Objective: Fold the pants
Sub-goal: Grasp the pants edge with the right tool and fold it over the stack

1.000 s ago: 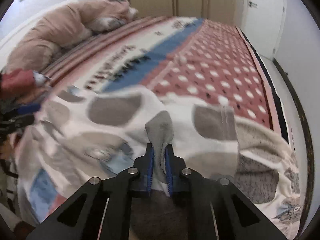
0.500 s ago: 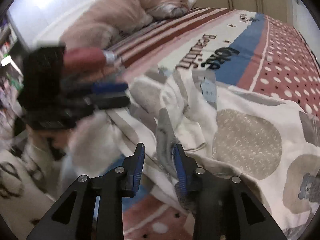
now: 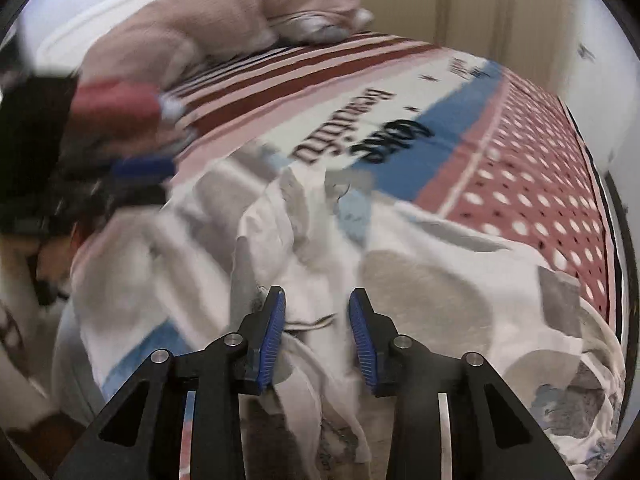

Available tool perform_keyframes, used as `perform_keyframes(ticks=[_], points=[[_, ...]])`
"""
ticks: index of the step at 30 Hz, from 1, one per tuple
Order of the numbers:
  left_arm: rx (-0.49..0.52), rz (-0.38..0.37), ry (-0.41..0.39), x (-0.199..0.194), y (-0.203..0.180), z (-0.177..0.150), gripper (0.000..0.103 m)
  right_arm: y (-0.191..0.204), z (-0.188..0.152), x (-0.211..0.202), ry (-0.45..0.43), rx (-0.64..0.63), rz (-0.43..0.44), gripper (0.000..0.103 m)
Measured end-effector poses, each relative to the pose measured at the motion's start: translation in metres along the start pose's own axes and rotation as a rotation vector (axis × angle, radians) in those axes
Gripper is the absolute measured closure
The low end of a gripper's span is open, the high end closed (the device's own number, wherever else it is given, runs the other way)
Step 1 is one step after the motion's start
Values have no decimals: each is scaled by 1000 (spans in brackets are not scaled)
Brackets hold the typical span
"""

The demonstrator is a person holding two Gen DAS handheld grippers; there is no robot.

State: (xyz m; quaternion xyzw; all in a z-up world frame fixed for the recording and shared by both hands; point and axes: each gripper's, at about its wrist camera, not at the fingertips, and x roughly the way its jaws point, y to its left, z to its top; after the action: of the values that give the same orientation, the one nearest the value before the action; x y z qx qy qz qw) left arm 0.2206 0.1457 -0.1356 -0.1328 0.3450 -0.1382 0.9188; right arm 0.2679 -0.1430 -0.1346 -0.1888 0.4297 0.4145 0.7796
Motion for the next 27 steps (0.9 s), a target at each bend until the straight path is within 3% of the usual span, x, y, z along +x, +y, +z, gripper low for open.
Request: perform_keyframes(ticks=[8, 13, 17, 21, 23, 25, 27], points=[[-3, -14, -15, -12, 3, -4, 55, 30, -8, -17, -89, -69, -72, 73], [-14, -23, -26, -19, 5, -8, 55, 24, -4, 6, 32, -8, -79, 74], [-21, -25, -30, -23, 8, -10, 55, 15, -4, 11, 74, 80, -53, 74], [-33, -27, -31, -23, 12, -11, 55, 16, -1, 17, 79, 94, -70, 61], [-31, -31, -33, -24, 12, -11, 55, 17, 1, 24, 91, 91, -73, 60], [-26, -30, -35, -25, 11, -11, 55, 21, 4, 26, 87, 85, -52, 63], [-26, -28, -35, -26, 12, -11, 55, 27, 5, 26, 74, 62, -45, 80]])
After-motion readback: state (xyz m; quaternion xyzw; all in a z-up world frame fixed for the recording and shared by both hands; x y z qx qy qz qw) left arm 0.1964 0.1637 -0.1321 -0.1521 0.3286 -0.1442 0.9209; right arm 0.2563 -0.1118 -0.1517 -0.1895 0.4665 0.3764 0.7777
